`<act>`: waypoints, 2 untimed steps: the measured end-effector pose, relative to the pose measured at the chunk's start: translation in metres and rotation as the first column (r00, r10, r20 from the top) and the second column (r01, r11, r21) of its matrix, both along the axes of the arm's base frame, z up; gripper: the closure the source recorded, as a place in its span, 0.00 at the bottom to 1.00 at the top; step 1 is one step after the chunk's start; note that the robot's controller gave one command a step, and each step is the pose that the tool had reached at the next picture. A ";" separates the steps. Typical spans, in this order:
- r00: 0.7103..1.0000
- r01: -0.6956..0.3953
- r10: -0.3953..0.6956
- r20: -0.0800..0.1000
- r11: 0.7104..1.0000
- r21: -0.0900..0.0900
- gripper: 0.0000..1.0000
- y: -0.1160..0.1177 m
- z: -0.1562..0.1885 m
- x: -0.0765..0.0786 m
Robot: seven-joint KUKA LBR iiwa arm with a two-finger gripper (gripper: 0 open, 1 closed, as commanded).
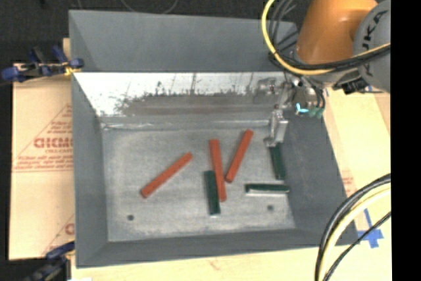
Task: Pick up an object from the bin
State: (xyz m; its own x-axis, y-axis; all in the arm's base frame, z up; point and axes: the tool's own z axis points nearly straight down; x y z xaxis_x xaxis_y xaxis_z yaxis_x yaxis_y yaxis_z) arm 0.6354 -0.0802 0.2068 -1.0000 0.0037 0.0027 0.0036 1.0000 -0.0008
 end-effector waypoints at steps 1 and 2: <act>0.887 -0.461 0.461 0.010 0.887 -0.003 0.00 0.065 -0.135 -0.034; 0.558 -0.830 0.830 0.004 0.558 -0.001 0.00 0.070 -0.106 -0.098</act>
Offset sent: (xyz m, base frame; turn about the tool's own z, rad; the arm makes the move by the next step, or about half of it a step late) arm -0.0367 0.0665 -0.1368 -0.4812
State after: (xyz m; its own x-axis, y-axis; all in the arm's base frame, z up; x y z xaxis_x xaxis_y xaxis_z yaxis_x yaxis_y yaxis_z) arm 0.5369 -0.0101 0.1007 -0.5609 -0.8279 -0.0009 -0.8279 0.5609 -0.0015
